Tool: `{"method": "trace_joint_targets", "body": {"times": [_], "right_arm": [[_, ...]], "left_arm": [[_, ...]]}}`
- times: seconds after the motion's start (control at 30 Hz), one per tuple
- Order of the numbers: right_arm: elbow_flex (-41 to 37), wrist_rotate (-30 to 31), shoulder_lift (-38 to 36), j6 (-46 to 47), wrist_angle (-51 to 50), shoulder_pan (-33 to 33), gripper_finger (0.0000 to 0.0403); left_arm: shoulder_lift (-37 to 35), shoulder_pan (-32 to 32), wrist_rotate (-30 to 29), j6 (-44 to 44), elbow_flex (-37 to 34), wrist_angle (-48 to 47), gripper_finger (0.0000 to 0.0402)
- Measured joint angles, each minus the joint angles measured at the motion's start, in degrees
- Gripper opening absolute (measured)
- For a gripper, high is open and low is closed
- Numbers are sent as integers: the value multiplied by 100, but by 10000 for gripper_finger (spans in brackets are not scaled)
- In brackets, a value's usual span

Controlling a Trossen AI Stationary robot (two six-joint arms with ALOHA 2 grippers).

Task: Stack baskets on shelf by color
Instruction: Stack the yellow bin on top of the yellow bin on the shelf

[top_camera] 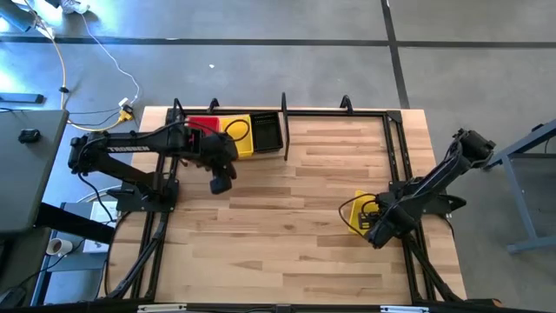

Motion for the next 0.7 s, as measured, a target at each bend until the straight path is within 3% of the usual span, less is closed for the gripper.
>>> {"method": "trace_joint_targets", "body": {"times": [0.23,0.53,0.7], "right_arm": [[-189,35,2,-28,148,-8,128],[-187,88,2,-109,188,-9,9],[-50,216,2,-80,175,-11,9]], "left_arm": [[0,-181,-15,-55,0,-2,149],[0,-490,-21,-260,0,-2,149],[0,-628,-21,-262,0,-2,148]]}}
